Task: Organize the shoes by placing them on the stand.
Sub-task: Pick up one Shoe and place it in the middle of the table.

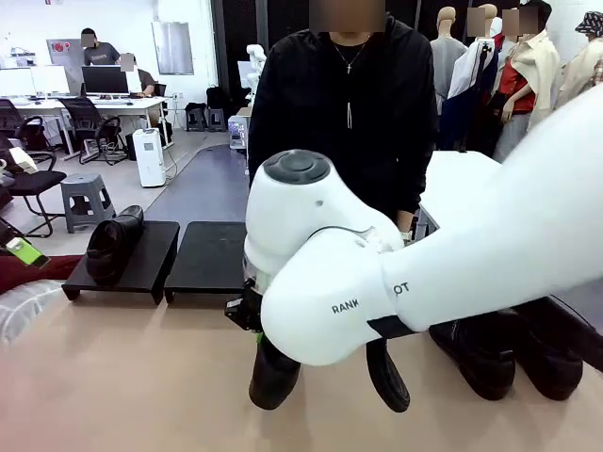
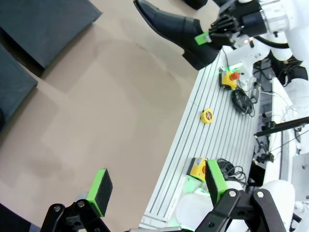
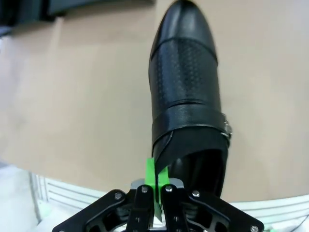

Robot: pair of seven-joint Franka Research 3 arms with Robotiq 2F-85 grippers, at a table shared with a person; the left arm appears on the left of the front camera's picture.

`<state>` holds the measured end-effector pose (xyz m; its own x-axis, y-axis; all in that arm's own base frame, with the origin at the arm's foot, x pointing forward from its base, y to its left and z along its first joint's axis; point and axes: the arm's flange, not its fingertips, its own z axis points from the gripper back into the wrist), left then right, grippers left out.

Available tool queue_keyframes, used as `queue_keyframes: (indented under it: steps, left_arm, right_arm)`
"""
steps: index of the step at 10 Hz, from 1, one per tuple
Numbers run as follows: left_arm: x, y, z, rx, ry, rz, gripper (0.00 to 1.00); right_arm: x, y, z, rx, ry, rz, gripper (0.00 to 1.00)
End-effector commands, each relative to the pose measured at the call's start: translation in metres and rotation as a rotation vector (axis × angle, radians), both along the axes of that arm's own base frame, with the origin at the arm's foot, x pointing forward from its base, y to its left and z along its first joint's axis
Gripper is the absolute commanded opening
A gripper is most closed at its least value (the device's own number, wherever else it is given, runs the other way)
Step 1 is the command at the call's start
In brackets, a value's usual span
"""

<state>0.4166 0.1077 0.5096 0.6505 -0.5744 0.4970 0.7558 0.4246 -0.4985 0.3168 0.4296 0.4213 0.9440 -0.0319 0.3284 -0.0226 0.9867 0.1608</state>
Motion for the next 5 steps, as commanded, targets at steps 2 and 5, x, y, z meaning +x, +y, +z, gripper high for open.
queue_keyframes:
  steps: [2, 5]
  left_arm:
    - [-0.002, 0.002, 0.003, 0.005, 0.013, -0.002, 1.0]
    - [-0.002, 0.002, 0.003, 0.005, 0.013, -0.002, 1.0]
  right_arm:
    - [0.029, 0.05, -0.033, -0.062, 0.042, 0.001, 0.0]
    - [0.033, 0.047, -0.038, -0.101, 0.057, -0.004, 0.52]
